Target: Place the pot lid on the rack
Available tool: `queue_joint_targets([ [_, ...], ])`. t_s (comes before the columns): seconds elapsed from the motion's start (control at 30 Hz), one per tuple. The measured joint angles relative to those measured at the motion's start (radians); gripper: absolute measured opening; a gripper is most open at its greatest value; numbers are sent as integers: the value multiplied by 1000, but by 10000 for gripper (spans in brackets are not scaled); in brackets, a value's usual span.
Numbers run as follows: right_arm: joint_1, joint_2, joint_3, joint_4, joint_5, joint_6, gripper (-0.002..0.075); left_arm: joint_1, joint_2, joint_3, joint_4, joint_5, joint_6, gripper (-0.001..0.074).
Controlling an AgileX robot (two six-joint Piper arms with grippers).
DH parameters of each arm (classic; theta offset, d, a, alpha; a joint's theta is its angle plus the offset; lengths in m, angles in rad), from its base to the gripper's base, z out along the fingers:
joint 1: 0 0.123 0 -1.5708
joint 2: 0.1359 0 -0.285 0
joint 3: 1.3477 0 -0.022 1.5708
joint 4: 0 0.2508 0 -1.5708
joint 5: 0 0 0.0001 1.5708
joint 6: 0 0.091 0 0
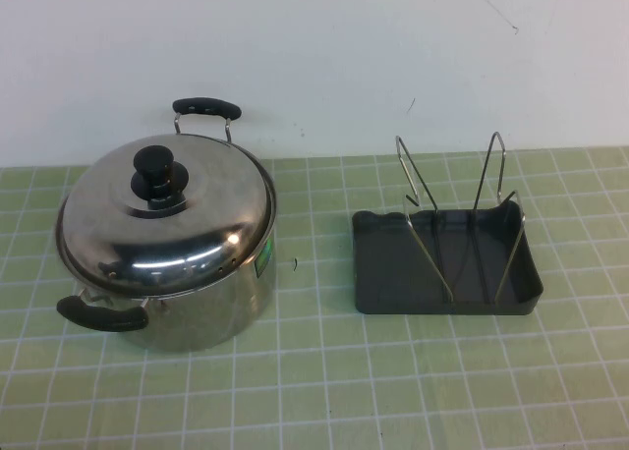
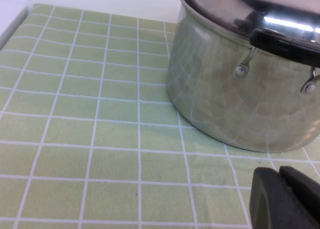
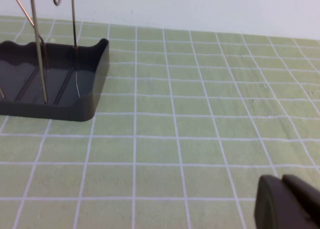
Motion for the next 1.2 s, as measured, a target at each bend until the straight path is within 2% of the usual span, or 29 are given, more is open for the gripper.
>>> queue_joint_targets([
  [1.2, 0, 0, 0, -51, 0, 0, -1, 0, 0, 0, 0, 0, 9, -3],
])
